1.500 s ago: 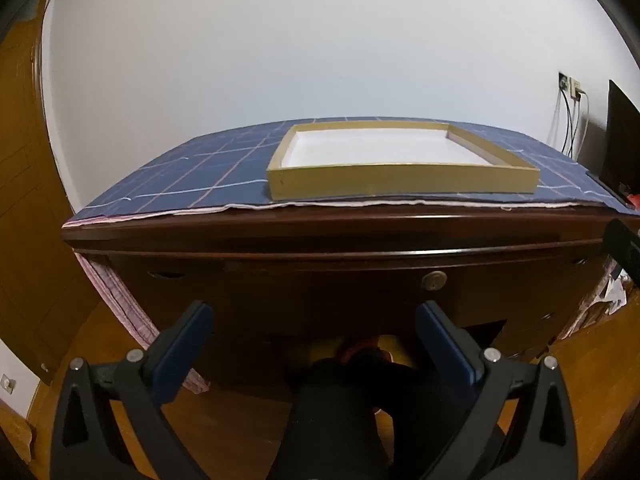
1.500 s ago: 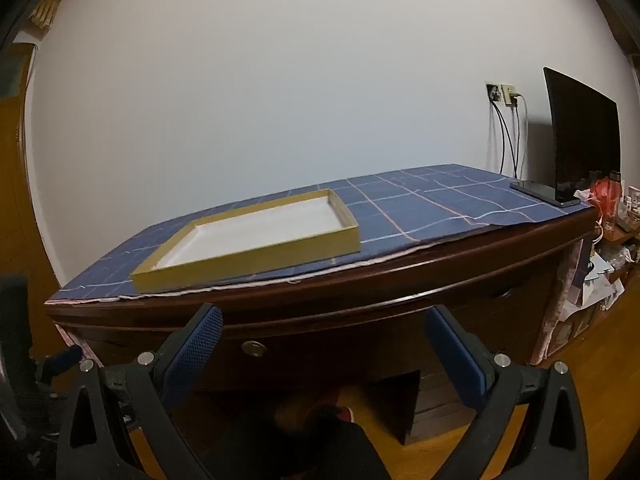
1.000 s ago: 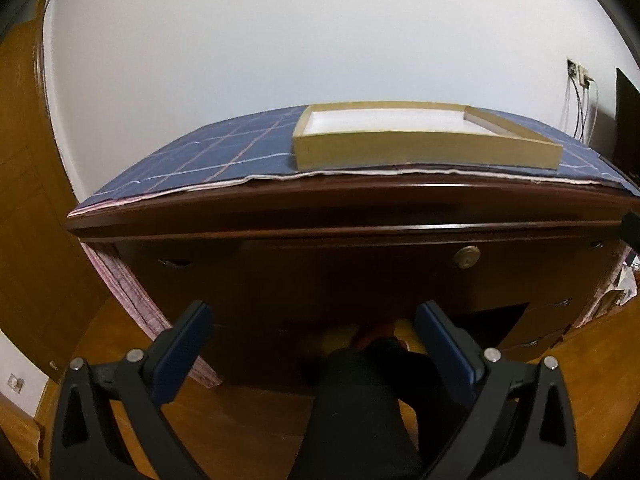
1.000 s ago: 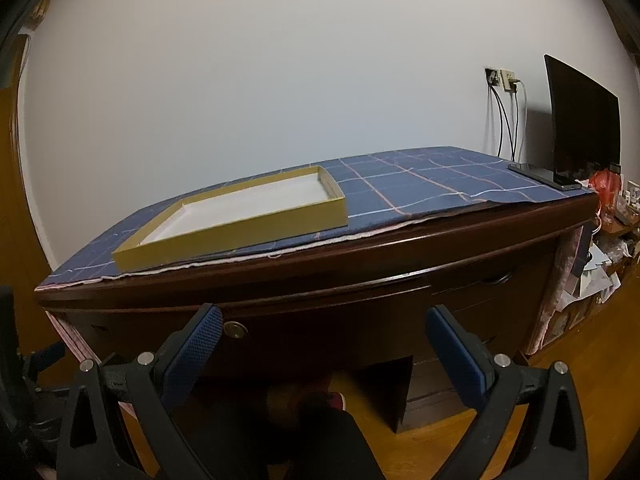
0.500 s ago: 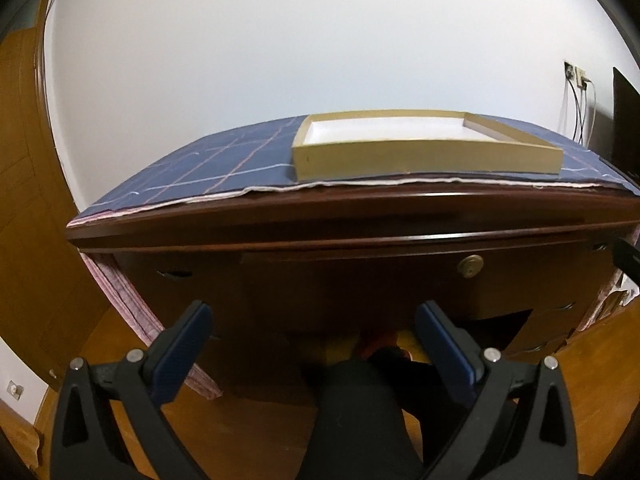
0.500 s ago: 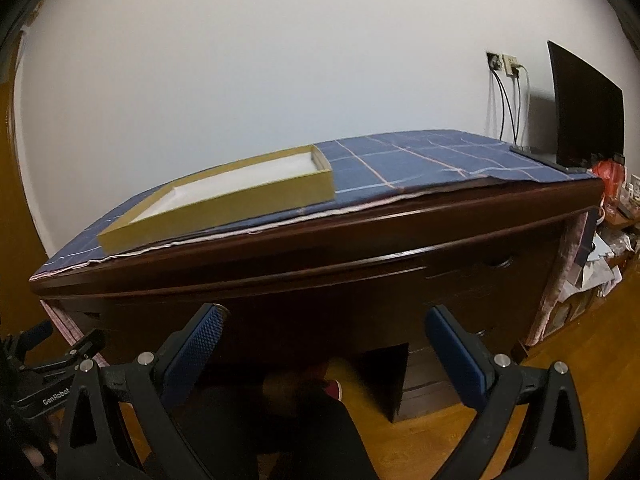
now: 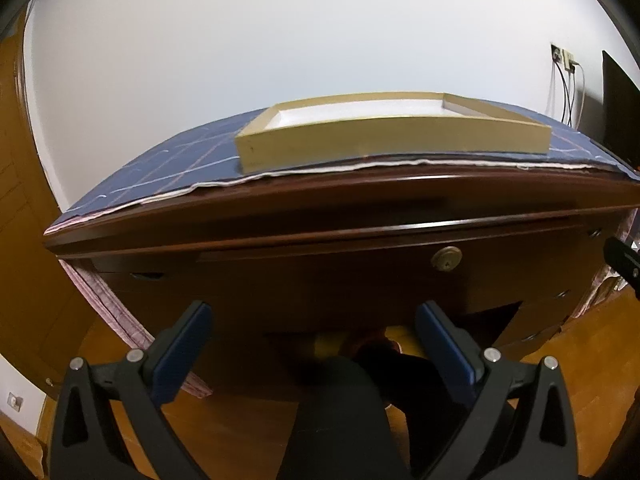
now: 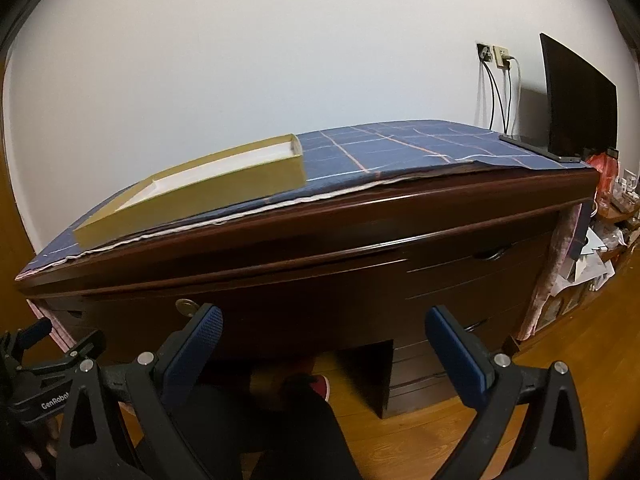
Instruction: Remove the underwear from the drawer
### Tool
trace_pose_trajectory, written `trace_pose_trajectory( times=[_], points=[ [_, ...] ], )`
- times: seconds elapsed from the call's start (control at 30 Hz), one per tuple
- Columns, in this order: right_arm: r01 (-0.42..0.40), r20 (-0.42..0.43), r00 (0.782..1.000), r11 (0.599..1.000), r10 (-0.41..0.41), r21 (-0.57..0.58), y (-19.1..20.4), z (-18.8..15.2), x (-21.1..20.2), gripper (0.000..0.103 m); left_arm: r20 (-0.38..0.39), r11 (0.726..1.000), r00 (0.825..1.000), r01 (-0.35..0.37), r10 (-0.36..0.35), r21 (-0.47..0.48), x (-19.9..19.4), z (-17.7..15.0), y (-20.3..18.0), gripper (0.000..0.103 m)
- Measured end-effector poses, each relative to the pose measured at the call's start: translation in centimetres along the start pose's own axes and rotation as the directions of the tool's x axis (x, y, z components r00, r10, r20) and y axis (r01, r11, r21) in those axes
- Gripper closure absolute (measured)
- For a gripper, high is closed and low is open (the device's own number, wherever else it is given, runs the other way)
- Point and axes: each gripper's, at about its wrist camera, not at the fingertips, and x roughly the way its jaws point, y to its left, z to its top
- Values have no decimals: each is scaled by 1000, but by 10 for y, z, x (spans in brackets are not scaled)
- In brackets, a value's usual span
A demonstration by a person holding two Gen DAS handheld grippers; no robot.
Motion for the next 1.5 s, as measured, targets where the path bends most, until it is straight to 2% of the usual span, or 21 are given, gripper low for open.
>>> trace_pose_trajectory(
  times=[0.23, 0.37, 0.57, 0.67, 0.8, 0.9, 1.07, 1.17, 1.3, 1.5],
  points=[
    [36, -32, 999, 998, -35, 42, -34, -5, 22, 1, -6, 998, 1000, -3, 3, 58, 18, 7, -18, 0],
    [42, -37, 999, 997, -39, 69, -48, -5, 29, 1, -25, 998, 999, 34, -33, 55, 29, 11, -31, 0],
    [29, -38, 999, 999, -27, 44, -54, -7, 40, 1, -36, 997, 999, 39, -37, 60, 41, 15, -46, 0],
    [33, -24, 999, 999, -33, 3, -58, -9, 45, 1, -45, 998, 997, 58, -57, 33, 43, 16, -48, 0],
    [34, -25, 999, 999, -34, -12, -72, -9, 58, 1, -30, 997, 997, 71, -70, 32, 47, 21, -53, 0],
    [-5, -32, 999, 1000, 5, 3, -82, -8, 70, 1, -9, 996, 997, 75, -75, 38, 52, 27, -62, 0],
    [-153, -69, 986, 988, 154, 21, -87, -5, 94, 1, 15, 996, 998, 65, -66, 59, 61, 39, -70, 0],
    [-188, -64, 981, 981, 185, -37, -81, -2, 105, 1, 28, 996, 998, 53, -55, 66, 67, 46, -73, 0],
    [-220, -75, 974, 974, 216, -55, -81, 2, 119, 1, 40, 997, 998, 40, -43, 65, 81, 51, -75, 0],
    [-314, -63, 949, 944, 309, -102, -71, 4, 127, 1, 61, 998, 998, 31, -34, 55, 78, 51, -71, 0]
  ],
)
